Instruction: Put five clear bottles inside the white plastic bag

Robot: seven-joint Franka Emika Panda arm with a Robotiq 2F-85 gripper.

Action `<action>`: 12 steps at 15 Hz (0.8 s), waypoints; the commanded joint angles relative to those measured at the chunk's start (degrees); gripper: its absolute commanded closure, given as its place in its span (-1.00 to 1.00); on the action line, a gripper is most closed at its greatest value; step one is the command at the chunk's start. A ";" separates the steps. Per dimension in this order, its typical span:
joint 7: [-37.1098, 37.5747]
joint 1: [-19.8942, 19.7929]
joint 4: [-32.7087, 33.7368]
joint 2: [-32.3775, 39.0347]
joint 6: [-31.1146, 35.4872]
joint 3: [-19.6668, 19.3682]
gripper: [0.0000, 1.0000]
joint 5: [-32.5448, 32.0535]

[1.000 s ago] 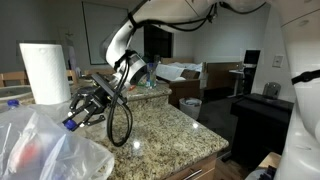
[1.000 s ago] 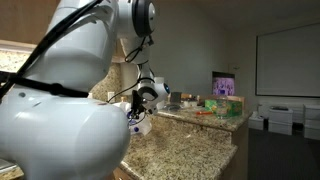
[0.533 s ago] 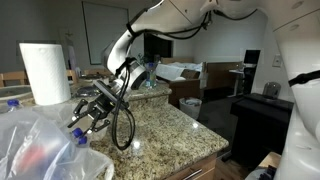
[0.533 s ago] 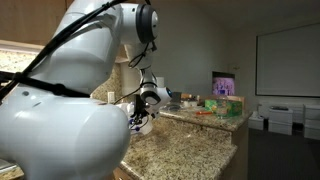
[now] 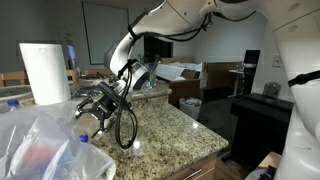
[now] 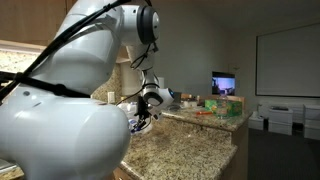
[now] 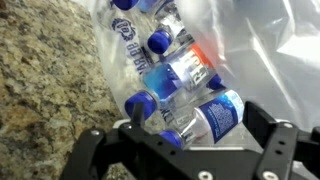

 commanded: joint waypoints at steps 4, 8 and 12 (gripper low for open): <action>0.67 -1.91 -1.61 -6.12 -2.82 -2.65 -1.00 -9.54; 1.98 -4.84 -5.50 -15.00 -6.60 -6.74 -1.00 -26.48; 1.13 -9.10 -6.28 -24.64 -14.92 -9.17 -1.00 -45.60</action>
